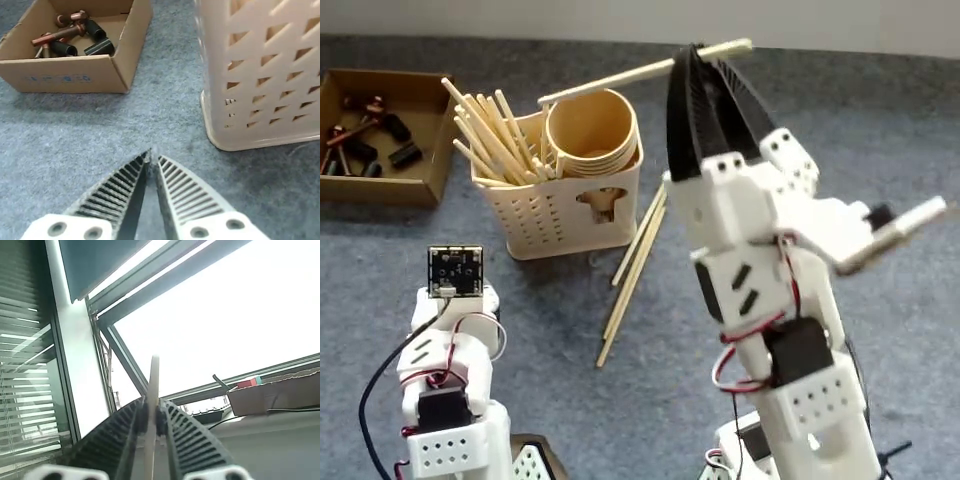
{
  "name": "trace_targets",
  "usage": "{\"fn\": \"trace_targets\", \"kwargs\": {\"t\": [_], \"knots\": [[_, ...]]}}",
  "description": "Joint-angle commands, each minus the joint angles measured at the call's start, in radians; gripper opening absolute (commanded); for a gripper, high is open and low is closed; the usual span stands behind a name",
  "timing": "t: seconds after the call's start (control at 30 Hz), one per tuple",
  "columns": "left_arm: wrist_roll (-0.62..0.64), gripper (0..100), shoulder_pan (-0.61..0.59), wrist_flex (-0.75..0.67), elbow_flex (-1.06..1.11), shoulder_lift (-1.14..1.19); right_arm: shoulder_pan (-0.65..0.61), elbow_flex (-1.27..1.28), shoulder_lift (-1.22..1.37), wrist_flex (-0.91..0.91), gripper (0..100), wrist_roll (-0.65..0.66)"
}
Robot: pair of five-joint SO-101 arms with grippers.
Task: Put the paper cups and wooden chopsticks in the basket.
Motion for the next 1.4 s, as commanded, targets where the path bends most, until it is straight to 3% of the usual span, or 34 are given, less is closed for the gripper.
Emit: {"fn": "trace_targets", "kwargs": {"t": [0.0,0.1,0.33,0.57,0.77,0.97,1.2,1.37], "knots": [[-0.005,1,-0.056,-0.038,0.019,-0.012,-0.013,-0.113,0.107,-0.027,0.5,0.012],[-0.005,1,-0.064,-0.038,0.019,-0.012,-0.045,-0.159,0.174,-0.021,0.5,0.026],[-0.005,1,-0.064,-0.038,0.019,-0.012,-0.272,-0.162,0.242,-0.019,0.5,0.405],[-0.006,1,-0.064,-0.038,0.019,-0.012,-0.344,-0.079,0.295,-0.018,0.5,0.585],[-0.006,1,-0.064,-0.038,0.019,-0.012,-0.346,-0.012,0.351,-0.005,0.5,0.611],[-0.006,1,-0.062,-0.038,0.019,-0.012,-0.346,-0.010,0.460,0.202,0.5,0.609],[-0.006,1,-0.062,-0.038,0.019,-0.012,-0.332,-0.010,0.622,0.237,0.8,0.606],[-0.006,1,-0.062,-0.038,0.019,-0.012,-0.309,-0.012,0.613,0.240,17.4,0.600]]}}
